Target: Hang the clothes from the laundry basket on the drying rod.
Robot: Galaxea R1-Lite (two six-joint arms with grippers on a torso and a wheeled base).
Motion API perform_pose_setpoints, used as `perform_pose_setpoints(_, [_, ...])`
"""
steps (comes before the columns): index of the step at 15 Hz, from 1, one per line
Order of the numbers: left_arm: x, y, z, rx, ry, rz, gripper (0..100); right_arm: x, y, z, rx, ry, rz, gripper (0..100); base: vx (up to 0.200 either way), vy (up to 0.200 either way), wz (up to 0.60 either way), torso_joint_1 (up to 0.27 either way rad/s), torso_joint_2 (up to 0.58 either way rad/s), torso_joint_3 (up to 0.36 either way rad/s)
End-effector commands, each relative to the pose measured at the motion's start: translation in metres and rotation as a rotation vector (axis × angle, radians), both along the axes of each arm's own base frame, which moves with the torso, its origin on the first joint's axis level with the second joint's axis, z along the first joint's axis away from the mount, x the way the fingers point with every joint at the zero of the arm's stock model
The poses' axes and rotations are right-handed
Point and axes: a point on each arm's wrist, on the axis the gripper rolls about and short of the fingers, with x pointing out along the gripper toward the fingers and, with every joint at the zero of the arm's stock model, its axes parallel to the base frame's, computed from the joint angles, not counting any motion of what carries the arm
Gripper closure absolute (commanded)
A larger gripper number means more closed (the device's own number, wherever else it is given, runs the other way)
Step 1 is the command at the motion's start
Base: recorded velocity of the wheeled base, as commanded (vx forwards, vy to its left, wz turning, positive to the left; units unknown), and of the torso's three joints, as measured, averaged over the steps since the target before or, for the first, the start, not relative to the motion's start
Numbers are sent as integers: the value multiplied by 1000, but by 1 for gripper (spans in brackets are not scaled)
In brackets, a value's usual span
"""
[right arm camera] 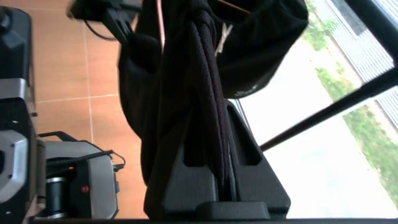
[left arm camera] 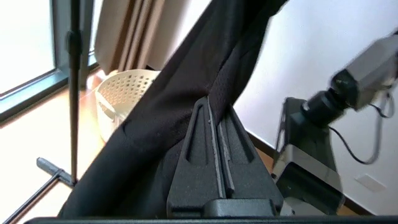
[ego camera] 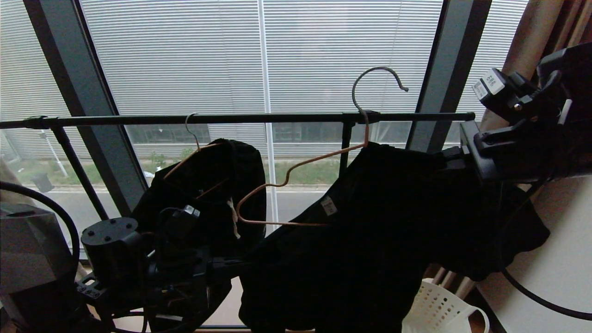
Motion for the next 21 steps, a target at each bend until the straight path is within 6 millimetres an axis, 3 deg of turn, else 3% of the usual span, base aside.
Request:
perform_pose_setpoints(1, [2, 5, 3, -4, -12, 16, 100, -2, -4, -3, -3, 8, -13, 100, 0, 0, 0, 0, 0, 0])
perform_pose_setpoints(12, [14, 19, 9, -15, -47, 78, 100, -18, -19, -15, -3, 4, -50, 100, 0, 0, 0, 0, 0, 0])
perform_pose_setpoints(21, [10, 20, 18, -23, -80, 78, 100, -20, -24, -16, -12, 3, -82, 100, 0, 0, 0, 0, 0, 0])
